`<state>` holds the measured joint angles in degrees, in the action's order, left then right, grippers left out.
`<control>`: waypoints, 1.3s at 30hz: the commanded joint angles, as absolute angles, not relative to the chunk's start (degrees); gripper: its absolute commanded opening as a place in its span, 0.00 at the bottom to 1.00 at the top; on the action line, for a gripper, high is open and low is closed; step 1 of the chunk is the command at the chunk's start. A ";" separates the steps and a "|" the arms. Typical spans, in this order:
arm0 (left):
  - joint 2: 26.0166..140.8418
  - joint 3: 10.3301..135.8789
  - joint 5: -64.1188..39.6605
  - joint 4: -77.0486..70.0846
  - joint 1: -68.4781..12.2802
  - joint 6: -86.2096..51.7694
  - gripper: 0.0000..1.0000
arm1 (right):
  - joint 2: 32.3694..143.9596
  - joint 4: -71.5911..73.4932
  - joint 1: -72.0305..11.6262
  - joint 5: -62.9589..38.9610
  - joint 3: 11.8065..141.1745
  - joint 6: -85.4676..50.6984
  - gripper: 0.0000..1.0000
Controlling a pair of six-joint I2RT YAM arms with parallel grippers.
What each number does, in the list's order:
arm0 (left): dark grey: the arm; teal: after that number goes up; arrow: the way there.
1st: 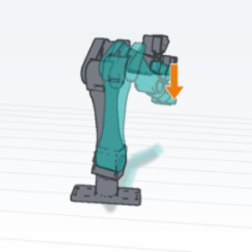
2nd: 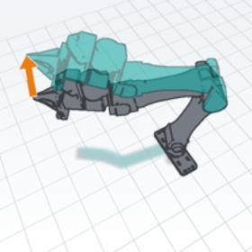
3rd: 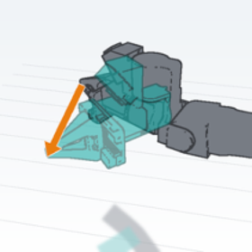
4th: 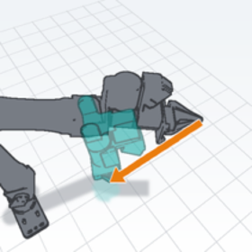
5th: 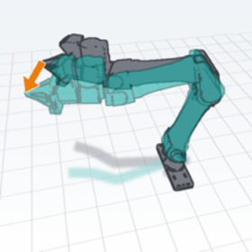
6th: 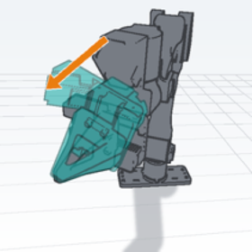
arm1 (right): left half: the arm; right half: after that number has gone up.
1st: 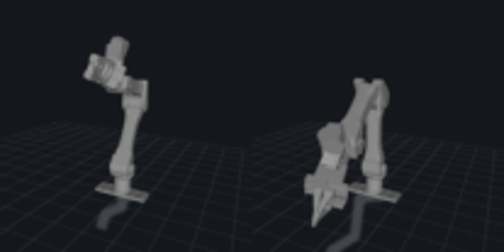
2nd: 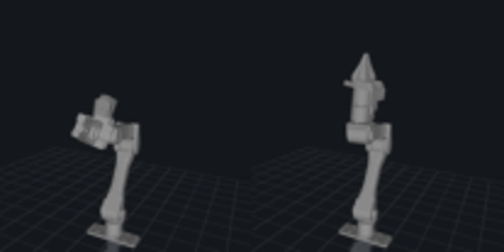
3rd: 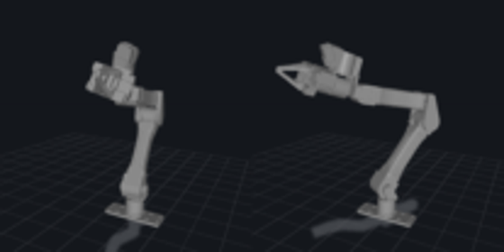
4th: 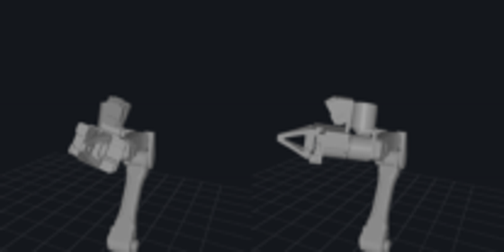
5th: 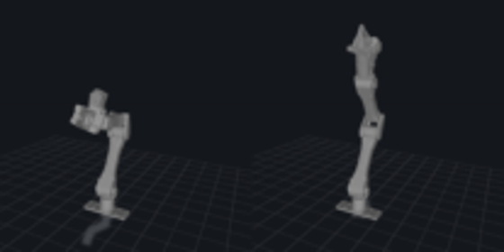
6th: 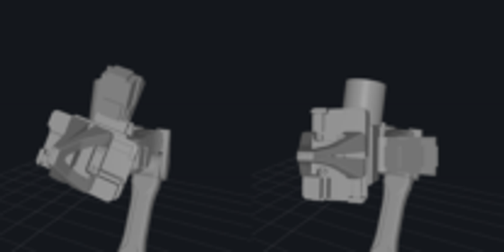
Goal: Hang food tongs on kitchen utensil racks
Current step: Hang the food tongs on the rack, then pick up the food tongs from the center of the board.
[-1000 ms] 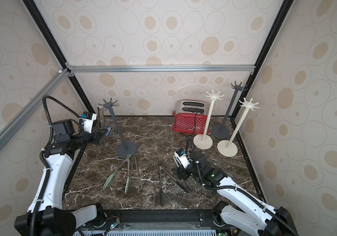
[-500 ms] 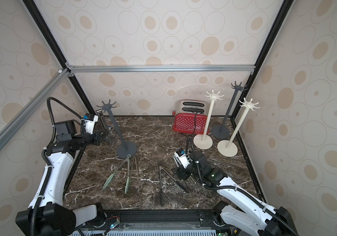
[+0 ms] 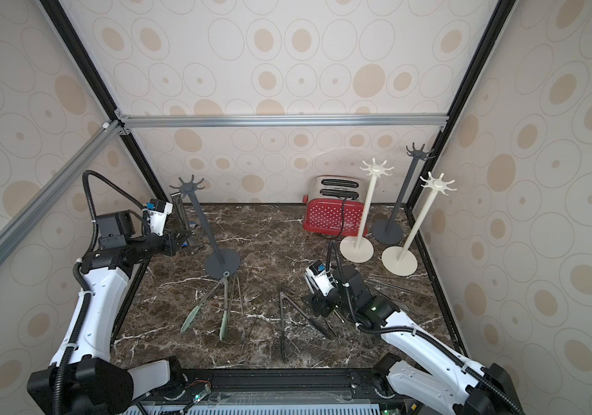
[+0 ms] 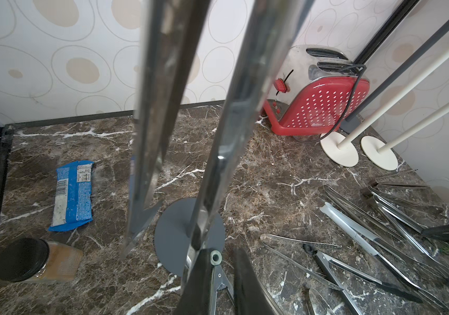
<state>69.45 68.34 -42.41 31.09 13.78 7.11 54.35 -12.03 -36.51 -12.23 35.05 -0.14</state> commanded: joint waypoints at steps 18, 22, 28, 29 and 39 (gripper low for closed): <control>64.21 72.38 -36.72 38.79 14.05 8.16 0.41 | 54.68 -14.47 -36.07 -6.71 37.31 -1.85 0.75; 58.38 69.64 -30.34 40.58 14.01 6.22 0.51 | 54.84 -18.93 -35.82 -0.43 39.87 -4.11 0.75; 52.39 65.94 -23.49 43.34 14.06 2.28 0.59 | 54.11 -28.07 -32.23 8.68 43.11 -9.42 0.75; 51.80 65.62 -23.17 43.70 14.06 1.75 0.60 | 53.80 -29.62 -30.74 9.37 43.43 -10.41 0.74; 47.93 63.29 -20.04 40.88 14.06 -5.65 0.61 | 56.89 -38.88 -17.83 13.41 47.47 -11.10 0.60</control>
